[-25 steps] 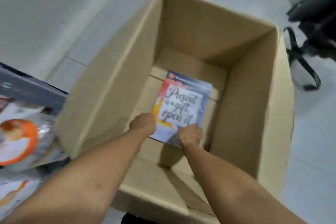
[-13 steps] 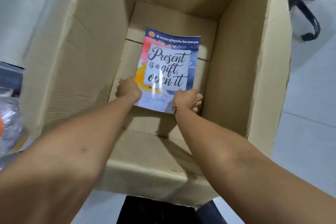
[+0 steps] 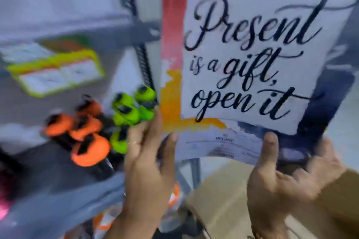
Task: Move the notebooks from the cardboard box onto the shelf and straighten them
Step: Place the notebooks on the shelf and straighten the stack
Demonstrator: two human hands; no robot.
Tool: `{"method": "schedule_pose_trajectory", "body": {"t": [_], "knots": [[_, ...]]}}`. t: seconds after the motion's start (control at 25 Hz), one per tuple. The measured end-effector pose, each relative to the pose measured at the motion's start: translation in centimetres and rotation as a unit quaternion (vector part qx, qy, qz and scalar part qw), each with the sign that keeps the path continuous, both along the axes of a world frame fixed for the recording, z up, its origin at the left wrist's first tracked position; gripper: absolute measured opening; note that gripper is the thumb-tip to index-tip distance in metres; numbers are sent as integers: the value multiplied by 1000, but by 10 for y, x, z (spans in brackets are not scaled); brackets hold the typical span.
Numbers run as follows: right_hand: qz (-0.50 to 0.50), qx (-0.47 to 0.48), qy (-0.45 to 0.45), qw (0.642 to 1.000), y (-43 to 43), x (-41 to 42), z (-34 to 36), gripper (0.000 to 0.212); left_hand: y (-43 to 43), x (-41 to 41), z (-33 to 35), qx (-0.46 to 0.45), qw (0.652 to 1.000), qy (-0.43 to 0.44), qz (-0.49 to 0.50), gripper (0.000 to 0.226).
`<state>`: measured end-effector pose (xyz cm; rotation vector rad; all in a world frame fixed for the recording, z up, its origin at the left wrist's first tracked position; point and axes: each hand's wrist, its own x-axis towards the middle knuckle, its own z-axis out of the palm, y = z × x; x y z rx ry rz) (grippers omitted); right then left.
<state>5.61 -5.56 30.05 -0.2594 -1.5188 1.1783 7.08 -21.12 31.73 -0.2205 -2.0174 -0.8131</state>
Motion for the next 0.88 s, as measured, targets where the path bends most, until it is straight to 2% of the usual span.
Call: {"method": "schedule_pose_trajectory", "body": {"t": [0.04, 0.12, 0.2, 0.28, 0.36, 0.48, 0.56, 0.6, 0.64, 0.8, 0.88], "knots": [[53, 22, 61, 997, -24, -3, 38, 71, -28, 11, 30, -2, 998, 47, 48, 57], [110, 47, 159, 980, -75, -10, 107, 58, -79, 27, 89, -23, 983, 102, 150, 51], [138, 96, 190, 967, -114, -24, 159, 56, -119, 30, 142, 0, 969, 105, 224, 52], [198, 139, 188, 952, -143, -43, 207, 58, -151, 25, 190, 35, 958, 70, 276, 50], [267, 192, 128, 936, -161, -69, 248, 52, -175, 9, 224, 11, 945, 6, 326, 37], [281, 324, -45, 902, -184, -126, 274, 20, -195, -23, 244, 8, 943, -101, 318, 23], [279, 418, -210, 838, -194, -152, 268, 26, -205, -38, 240, 13, 926, -212, 310, 27], [281, 443, -268, 808, -197, -160, 261, 30, -210, -41, 237, 20, 919, -252, 302, 30], [286, 447, -297, 794, -199, -163, 254, 33, -213, -42, 235, 28, 916, -274, 292, 34], [290, 391, -283, 826, -198, -160, 255, 27, -208, -36, 240, 45, 919, -287, 265, 42], [302, 362, -264, 841, -188, -148, 256, 18, -201, -27, 238, 64, 938, -240, 241, 38]]}}
